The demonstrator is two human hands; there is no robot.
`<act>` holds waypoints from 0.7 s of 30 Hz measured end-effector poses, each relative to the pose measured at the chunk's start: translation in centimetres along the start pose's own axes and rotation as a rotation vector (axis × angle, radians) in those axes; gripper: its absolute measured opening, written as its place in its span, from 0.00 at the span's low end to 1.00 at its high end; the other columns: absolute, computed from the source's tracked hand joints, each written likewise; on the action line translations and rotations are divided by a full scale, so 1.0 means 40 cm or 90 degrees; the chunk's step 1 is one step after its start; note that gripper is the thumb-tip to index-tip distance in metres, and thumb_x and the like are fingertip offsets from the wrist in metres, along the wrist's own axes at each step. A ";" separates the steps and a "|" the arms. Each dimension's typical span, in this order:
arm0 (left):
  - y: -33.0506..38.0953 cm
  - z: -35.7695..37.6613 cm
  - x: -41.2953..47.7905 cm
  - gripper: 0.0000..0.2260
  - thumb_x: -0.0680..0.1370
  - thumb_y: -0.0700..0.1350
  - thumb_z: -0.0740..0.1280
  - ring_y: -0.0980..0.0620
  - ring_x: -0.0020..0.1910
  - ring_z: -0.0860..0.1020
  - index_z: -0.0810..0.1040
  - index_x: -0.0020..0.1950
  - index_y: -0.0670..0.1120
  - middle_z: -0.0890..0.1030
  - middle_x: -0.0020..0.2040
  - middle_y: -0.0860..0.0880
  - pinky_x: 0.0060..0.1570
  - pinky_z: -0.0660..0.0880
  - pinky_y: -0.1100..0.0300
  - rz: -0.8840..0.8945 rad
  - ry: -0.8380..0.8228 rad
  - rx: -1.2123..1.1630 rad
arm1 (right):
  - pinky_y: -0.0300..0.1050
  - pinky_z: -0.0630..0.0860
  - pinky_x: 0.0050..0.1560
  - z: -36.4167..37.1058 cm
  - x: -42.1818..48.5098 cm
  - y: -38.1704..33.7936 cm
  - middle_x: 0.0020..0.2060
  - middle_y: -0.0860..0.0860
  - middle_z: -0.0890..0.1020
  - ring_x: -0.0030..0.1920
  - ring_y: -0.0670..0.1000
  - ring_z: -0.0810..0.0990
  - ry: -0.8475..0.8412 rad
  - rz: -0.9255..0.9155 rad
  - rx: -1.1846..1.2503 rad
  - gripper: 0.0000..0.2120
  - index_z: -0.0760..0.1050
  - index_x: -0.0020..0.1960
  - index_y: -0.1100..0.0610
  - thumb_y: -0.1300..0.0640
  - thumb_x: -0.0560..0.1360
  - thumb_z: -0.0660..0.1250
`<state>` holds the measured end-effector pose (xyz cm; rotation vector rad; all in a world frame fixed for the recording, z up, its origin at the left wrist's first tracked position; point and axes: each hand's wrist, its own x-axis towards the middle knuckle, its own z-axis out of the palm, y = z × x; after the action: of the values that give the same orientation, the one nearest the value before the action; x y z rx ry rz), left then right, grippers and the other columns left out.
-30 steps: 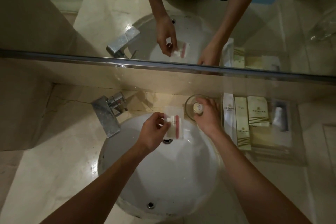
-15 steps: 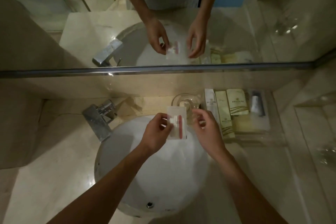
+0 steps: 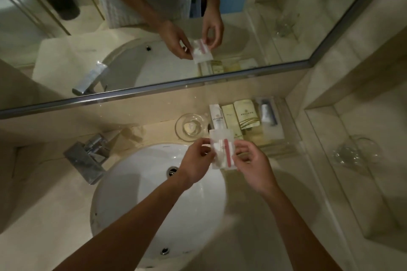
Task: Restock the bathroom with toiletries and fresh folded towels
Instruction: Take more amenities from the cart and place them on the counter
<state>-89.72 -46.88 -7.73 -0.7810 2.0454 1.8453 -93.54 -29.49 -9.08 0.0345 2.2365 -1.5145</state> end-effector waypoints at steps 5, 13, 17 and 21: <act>0.021 0.084 0.015 0.16 0.79 0.37 0.66 0.53 0.43 0.82 0.73 0.67 0.46 0.83 0.48 0.45 0.41 0.76 0.62 -0.012 -0.040 0.006 | 0.46 0.82 0.43 -0.072 0.012 0.039 0.47 0.45 0.82 0.46 0.49 0.81 0.062 -0.011 -0.014 0.19 0.76 0.57 0.45 0.65 0.74 0.71; 0.031 0.178 0.055 0.21 0.78 0.36 0.68 0.46 0.50 0.81 0.70 0.69 0.44 0.79 0.53 0.45 0.53 0.80 0.52 -0.049 -0.061 -0.015 | 0.37 0.80 0.40 -0.165 0.042 0.080 0.50 0.43 0.80 0.48 0.43 0.81 0.088 0.041 -0.036 0.15 0.76 0.60 0.49 0.62 0.77 0.69; 0.035 0.209 0.070 0.20 0.78 0.37 0.68 0.47 0.51 0.80 0.71 0.70 0.41 0.79 0.54 0.46 0.49 0.80 0.57 -0.058 -0.075 0.011 | 0.32 0.75 0.38 -0.188 0.063 0.087 0.51 0.43 0.81 0.49 0.42 0.80 0.082 0.069 -0.047 0.14 0.76 0.61 0.49 0.61 0.77 0.68; 0.043 0.219 0.088 0.18 0.80 0.40 0.67 0.49 0.54 0.80 0.73 0.70 0.44 0.78 0.55 0.49 0.43 0.76 0.66 -0.049 -0.097 0.057 | 0.33 0.76 0.40 -0.200 0.087 0.096 0.51 0.43 0.81 0.49 0.42 0.80 0.090 0.074 -0.054 0.14 0.77 0.60 0.49 0.60 0.77 0.69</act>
<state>-94.85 -38.96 -9.50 -0.6637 1.9594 1.7041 -98.40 -21.62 -11.26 0.2486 2.3624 -1.3935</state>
